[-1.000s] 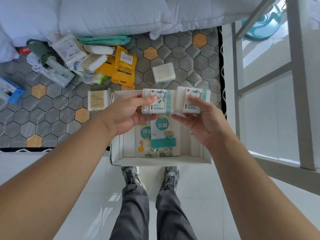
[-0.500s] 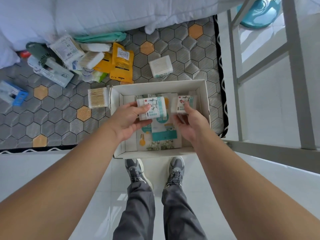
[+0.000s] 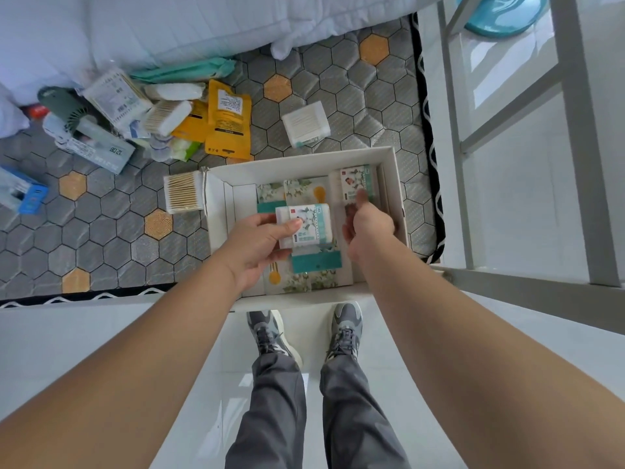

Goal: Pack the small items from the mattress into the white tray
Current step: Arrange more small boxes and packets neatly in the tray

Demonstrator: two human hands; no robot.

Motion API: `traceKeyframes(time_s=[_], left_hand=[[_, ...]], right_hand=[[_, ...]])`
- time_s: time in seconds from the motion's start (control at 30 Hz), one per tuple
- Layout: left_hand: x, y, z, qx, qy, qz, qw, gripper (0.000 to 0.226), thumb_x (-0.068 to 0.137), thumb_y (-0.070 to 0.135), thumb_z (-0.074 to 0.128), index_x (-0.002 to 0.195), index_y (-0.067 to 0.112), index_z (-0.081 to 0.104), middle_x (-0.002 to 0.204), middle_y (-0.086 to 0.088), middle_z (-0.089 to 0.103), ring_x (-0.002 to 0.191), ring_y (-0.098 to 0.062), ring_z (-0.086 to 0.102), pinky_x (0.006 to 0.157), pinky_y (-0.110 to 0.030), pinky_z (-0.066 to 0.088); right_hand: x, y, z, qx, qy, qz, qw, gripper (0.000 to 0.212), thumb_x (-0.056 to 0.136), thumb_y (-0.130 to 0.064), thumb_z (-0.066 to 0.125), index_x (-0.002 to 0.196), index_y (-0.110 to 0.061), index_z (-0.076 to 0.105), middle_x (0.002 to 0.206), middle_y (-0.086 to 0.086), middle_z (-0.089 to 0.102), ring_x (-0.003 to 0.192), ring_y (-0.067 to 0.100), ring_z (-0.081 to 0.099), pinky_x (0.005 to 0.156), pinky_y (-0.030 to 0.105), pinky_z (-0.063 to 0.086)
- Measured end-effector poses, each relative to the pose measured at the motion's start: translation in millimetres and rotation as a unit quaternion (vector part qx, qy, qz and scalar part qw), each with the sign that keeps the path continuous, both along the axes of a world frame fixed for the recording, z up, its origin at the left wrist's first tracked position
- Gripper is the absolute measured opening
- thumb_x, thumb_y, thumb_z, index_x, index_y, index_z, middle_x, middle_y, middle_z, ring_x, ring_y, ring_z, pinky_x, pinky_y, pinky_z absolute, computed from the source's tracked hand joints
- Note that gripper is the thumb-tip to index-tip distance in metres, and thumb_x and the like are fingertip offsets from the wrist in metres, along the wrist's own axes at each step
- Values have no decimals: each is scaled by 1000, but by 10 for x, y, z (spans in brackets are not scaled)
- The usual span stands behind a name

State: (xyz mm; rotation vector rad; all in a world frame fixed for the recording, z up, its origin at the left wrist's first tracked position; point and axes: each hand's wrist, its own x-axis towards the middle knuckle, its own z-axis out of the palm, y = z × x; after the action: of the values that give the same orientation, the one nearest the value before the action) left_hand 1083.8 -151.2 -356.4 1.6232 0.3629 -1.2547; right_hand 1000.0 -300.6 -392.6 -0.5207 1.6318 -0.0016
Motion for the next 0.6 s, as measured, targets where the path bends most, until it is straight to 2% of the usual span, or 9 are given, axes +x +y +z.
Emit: traceKeyframes(time_s=[0.07, 0.17, 0.27, 0.37, 0.43, 0.53, 0.6], left_hand=[[-39, -59, -9, 4, -11, -31, 999, 30, 90, 11, 72, 118, 7, 65, 107, -9, 78, 100, -22, 75, 90, -40, 60], [-125, -223, -21, 3, -25, -77, 997, 24, 92, 13, 70, 116, 9, 68, 107, -7, 78, 104, -22, 73, 95, -42, 58], [-274, -449, -54, -6, -19, -78, 997, 22, 93, 15, 71, 113, 8, 70, 106, -7, 78, 100, -21, 74, 94, -42, 58], [-431, -638, -120, 26, -54, -95, 994, 22, 90, 23, 74, 111, 15, 73, 101, -3, 78, 96, -21, 73, 95, -44, 56], [-500, -732, -170, 50, -86, -105, 990, 22, 89, 28, 75, 110, 21, 73, 102, 1, 77, 98, -19, 71, 96, -42, 54], [-527, -848, -261, 85, -125, -100, 984, 27, 87, 29, 77, 113, 22, 73, 107, 2, 75, 101, -19, 69, 94, -36, 54], [-540, -893, -329, 129, -162, -112, 972, 37, 84, 31, 79, 117, 20, 70, 110, 1, 73, 102, -20, 68, 89, -34, 55]], right_hand=[[-100, 52, 19, -1, -19, -7, 1000, 50, 88, -60, 67, 109, -14, 68, 100, 3, 73, 80, 18, 67, 65, 33, 54], [-290, 131, 124, 21, -50, -30, 998, 48, 95, -59, 57, 109, -14, 66, 104, 10, 74, 94, 26, 72, 81, 37, 60], [-469, 197, 278, 81, -132, -83, 984, 48, 98, -54, 51, 101, -11, 73, 104, 13, 71, 103, 29, 65, 100, 42, 51], [-565, 219, 321, 122, -189, -71, 972, 36, 98, -44, 56, 103, -13, 74, 104, 13, 69, 106, 31, 61, 110, 48, 42], [-562, 202, 271, 114, -180, -47, 976, 33, 99, -40, 58, 108, -11, 73, 102, 12, 71, 104, 30, 63, 106, 44, 46], [-494, 190, 163, 84, -137, -54, 986, 39, 99, -39, 62, 120, -7, 69, 102, 12, 73, 96, 27, 67, 88, 39, 54], [-467, 184, 95, 71, -121, -65, 988, 35, 99, -34, 63, 119, -5, 67, 104, 14, 73, 89, 26, 69, 88, 39, 58]])
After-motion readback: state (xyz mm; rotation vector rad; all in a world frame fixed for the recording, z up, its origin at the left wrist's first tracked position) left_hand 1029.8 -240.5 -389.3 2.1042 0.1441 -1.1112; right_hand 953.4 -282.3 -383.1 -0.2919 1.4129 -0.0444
